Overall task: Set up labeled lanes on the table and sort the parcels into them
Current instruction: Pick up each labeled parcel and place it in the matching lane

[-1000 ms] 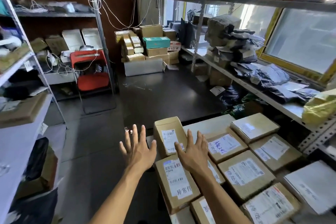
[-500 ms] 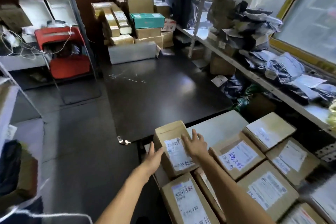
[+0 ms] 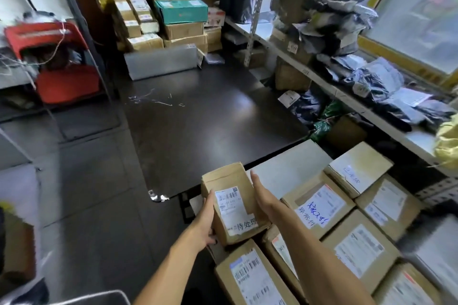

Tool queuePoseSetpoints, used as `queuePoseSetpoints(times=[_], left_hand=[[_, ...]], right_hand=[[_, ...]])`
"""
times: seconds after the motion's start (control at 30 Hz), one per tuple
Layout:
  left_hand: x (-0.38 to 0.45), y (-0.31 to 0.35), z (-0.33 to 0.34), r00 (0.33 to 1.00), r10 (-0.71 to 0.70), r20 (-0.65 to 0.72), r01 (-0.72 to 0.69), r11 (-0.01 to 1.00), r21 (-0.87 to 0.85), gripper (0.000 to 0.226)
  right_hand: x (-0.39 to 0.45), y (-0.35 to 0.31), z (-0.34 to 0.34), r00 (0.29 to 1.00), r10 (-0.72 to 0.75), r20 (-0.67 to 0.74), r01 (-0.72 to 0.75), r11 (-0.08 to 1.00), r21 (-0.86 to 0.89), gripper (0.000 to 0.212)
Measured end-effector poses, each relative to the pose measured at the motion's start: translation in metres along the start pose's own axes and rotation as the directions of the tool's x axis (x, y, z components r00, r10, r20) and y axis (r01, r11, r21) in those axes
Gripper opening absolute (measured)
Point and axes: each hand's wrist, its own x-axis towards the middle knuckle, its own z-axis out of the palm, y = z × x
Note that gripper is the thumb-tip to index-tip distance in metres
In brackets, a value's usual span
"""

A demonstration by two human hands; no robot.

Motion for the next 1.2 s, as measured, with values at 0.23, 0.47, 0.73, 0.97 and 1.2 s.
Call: queuePoseSetpoints(times=[0.23, 0.47, 0.73, 0.97, 1.2], left_hand=[[-0.012, 0.015, 0.0, 0.997, 0.065, 0.037, -0.067, 0.996, 0.056, 0.078], [-0.025, 0.055, 0.011, 0.97, 0.224, 0.09, -0.239, 0.943, 0.232, 0.074], [-0.067, 0.094, 0.07, 0.885, 0.393, 0.249, -0.464, 0.777, 0.426, 0.062], [-0.094, 0.07, 0.146, 0.789, 0.33, 0.519, -0.578, 0.685, 0.444, 0.065], [-0.144, -0.004, 0.2, 0.687, 0.108, 0.718, -0.592, 0.657, 0.467, 0.054]], right_hand=[[-0.031, -0.015, -0.002, 0.992, -0.016, -0.122, 0.018, 1.0, 0.014, 0.116], [-0.072, -0.027, -0.021, 0.97, -0.07, -0.232, 0.108, 0.982, 0.155, 0.11], [-0.135, -0.002, -0.047, 0.909, -0.043, -0.415, 0.24, 0.868, 0.435, 0.1], [-0.221, 0.053, -0.067, 0.743, 0.087, -0.663, 0.374, 0.768, 0.52, 0.1], [-0.305, 0.128, -0.048, 0.506, 0.331, -0.797, 0.396, 0.732, 0.555, 0.101]])
